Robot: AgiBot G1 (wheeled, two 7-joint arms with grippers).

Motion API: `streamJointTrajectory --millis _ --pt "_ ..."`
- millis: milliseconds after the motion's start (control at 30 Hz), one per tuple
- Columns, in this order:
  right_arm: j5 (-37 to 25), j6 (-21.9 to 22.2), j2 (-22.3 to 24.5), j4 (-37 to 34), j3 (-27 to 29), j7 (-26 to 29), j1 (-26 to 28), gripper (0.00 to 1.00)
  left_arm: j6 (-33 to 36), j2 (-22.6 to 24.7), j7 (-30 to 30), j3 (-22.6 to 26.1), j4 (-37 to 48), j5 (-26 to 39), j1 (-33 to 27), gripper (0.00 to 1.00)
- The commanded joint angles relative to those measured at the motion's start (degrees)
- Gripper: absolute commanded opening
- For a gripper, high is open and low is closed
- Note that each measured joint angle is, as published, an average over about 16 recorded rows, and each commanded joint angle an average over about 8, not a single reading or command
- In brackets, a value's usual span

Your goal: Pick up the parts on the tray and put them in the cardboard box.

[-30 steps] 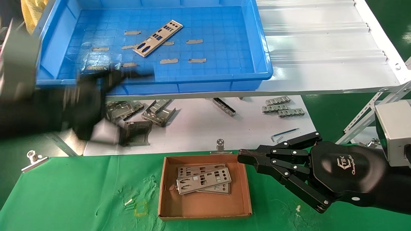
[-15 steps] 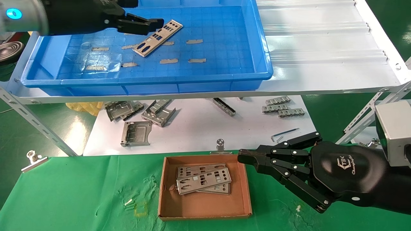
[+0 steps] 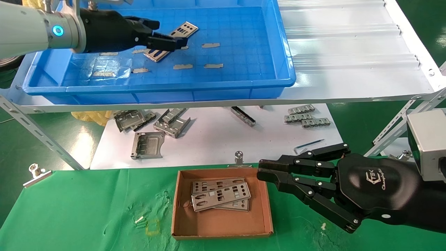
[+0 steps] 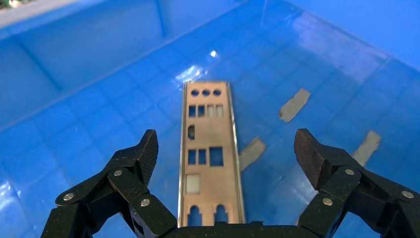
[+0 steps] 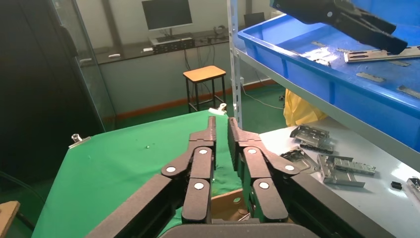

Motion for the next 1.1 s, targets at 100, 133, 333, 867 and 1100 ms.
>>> streamJointTrajectory --millis 100,133,333,867,1100 --pt "0.0 0.0 0.0 0.0 0.0 0.0 0.0 1.00 -0.3 0.4 0.7 0.1 1.7 0.2 -0.1 0.38" --pt "0.0 0.0 0.0 0.0 0.0 0.0 0.0 1.00 -0.3 0.4 0.9 0.1 1.9 0.2 0.0 0.25" --pt "0.0 0.0 0.0 0.0 0.0 0.0 0.0 1.00 -0.3 0.6 2.1 -0.2 2.7 -0.3 0.1 0.00" --pt "0.0 0.0 0.0 0.0 0.0 0.0 0.0 1.00 -2.3 1.2 4.4 -0.8 3.7 -1.1 0.6 0.00" --pt "0.0 0.0 0.0 0.0 0.0 0.0 0.0 1.00 -3.3 1.5 5.0 -0.7 4.0 -0.9 0.8 0.00"
